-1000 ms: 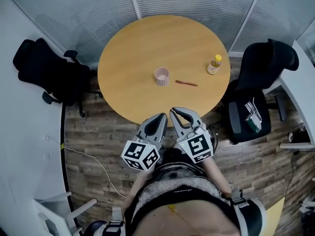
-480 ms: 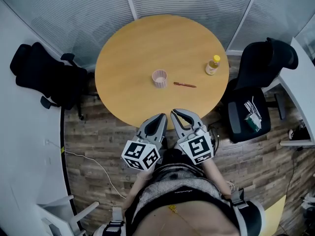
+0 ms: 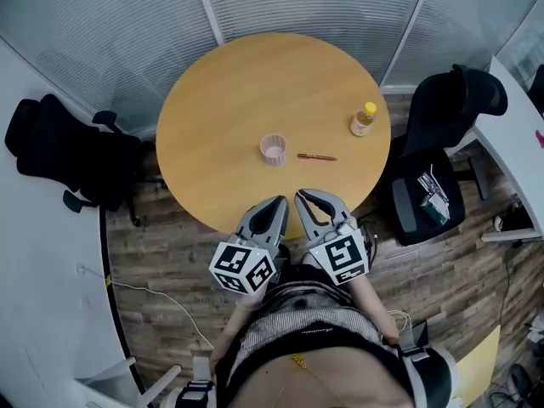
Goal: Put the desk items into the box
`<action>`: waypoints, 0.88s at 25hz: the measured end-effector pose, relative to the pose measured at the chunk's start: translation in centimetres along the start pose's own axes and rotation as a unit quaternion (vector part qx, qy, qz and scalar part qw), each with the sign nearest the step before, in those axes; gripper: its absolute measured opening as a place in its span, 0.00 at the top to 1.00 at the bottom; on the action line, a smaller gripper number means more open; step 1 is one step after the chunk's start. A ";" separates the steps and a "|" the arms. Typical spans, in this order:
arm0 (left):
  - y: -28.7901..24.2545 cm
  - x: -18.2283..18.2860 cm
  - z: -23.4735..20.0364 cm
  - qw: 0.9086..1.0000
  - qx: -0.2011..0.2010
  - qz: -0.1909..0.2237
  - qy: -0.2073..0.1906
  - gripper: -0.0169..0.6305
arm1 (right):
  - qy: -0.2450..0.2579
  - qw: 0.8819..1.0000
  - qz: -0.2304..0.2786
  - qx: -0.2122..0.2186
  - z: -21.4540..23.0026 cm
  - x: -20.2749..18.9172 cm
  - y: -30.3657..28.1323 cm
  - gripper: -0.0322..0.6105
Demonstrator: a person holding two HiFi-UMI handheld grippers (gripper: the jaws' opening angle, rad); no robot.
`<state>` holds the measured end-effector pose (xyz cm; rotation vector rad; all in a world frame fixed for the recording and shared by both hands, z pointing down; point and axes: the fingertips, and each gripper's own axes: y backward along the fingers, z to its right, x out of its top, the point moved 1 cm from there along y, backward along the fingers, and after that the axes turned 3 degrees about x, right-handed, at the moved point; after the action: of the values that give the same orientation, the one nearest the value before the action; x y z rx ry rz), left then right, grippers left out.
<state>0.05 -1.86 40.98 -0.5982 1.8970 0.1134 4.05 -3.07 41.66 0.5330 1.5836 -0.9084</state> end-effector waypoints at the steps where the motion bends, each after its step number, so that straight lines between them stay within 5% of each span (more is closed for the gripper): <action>1: -0.2 0.2 -0.5 1.000 -0.003 -0.001 0.000 0.97 | 0.000 1.000 0.000 -0.002 0.1 0.2 -0.5 0.90; 22: -3.6 4.7 -10.5 0.998 -0.065 -0.024 -0.011 0.97 | 0.003 0.999 -0.016 -0.049 0.9 1.9 -11.7 0.90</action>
<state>-8.52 -10.27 41.70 -0.7278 1.8625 0.2120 -4.71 -11.02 42.85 0.4435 1.6379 -0.8499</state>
